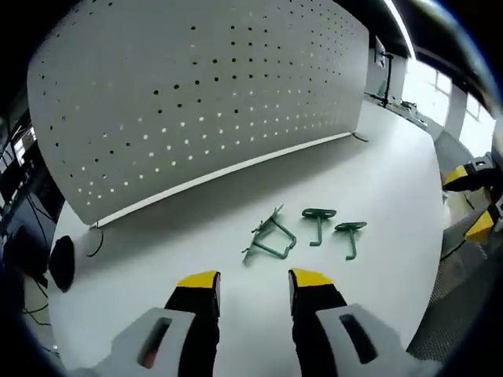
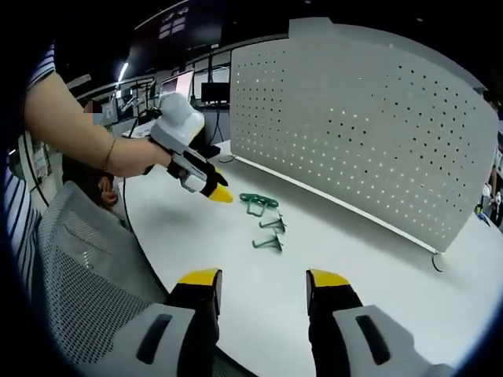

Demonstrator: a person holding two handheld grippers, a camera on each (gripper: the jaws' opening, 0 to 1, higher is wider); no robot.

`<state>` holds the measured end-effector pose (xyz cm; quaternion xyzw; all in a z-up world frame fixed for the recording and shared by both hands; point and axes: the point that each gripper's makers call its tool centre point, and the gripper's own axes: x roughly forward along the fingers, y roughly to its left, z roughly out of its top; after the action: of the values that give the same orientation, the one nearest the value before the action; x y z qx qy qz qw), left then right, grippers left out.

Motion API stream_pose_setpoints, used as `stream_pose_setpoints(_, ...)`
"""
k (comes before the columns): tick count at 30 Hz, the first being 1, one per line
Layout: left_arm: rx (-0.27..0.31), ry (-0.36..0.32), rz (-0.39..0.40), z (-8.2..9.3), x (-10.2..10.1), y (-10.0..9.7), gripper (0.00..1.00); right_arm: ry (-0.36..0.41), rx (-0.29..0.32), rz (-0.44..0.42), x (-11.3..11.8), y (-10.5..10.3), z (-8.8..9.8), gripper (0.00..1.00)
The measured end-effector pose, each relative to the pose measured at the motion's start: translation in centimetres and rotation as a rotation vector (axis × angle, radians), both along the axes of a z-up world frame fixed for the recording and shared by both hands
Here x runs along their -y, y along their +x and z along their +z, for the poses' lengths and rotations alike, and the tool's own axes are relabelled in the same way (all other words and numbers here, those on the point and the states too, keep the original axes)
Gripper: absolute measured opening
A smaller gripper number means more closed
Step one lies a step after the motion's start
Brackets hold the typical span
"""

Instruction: Insert the hook assembly into the mounting plate slot until the hook locks in place.

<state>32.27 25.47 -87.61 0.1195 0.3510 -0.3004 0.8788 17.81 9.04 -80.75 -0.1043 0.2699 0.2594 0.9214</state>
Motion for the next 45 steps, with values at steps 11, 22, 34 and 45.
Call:
stream_pose_setpoints(11,-0.037,0.052,-0.050,-0.9,1.0,1.2,0.25,0.006,-0.013,-0.035,0.7,0.2,-0.2,0.40)
stream_pose_setpoints(22,-0.068,0.088,-0.094,-1.6,1.9,1.8,0.20,0.003,-0.018,-0.052,1.1,0.4,-0.3,0.39)
stream_pose_setpoints(34,-0.110,0.147,-0.148,-2.2,1.8,2.3,0.16,-0.024,0.006,-0.033,1.0,0.4,-0.1,0.38)
stream_pose_setpoints(45,-0.120,0.206,-0.241,-2.4,2.9,2.6,0.07,-0.019,0.000,-0.037,1.0,0.5,-0.2,0.38)
